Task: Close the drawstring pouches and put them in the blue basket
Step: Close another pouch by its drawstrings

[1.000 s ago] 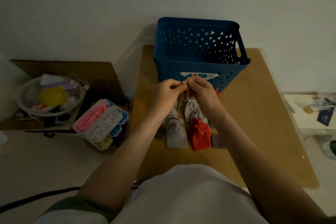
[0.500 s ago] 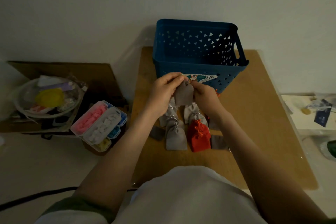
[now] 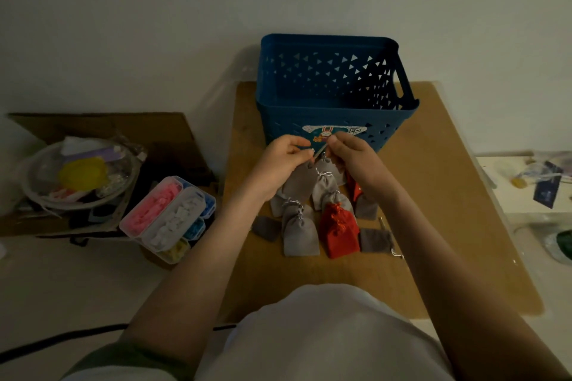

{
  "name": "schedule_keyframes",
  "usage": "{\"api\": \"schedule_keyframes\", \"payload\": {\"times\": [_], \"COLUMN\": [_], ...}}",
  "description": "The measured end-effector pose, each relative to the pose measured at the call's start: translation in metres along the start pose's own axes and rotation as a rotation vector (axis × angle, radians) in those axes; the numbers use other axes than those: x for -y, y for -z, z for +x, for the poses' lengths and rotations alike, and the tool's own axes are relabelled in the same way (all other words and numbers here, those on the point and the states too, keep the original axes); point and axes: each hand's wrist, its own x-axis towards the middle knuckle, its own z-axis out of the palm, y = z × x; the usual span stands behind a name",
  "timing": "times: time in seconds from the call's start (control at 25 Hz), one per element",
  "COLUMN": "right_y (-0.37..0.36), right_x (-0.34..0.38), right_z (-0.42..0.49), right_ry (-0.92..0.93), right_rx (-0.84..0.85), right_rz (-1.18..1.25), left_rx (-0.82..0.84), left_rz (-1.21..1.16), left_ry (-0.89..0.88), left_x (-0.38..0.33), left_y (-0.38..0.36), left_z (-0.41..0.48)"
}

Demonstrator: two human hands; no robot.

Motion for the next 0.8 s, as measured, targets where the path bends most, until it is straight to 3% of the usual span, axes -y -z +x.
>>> {"api": "schedule_keyframes", "payload": {"times": [0.24, 0.44, 0.6, 0.8], "right_y": [0.006, 0.002, -0.001, -0.003], "right_x": [-0.005, 0.002, 0.006, 0.009], "right_z": [0.005, 0.01, 0.01, 0.012], "right_ry": [0.217, 0.227, 0.218, 0.222], "right_rx": [0.065, 0.035, 0.016, 0.014], "right_rz": [-0.333, -0.31, -0.266, -0.245], "left_rx": [0.011, 0.182, 0.201, 0.152], "left_rz": [0.128, -0.005, -0.222, -0.277], "left_ry": [-0.035, 0.004, 0.085, 0.125], "left_x": [0.0, -0.002, -0.005, -0.012], "left_y": [-0.004, -0.003, 0.001, -0.001], "left_z": [-0.001, -0.01, -0.014, -0.014]}}
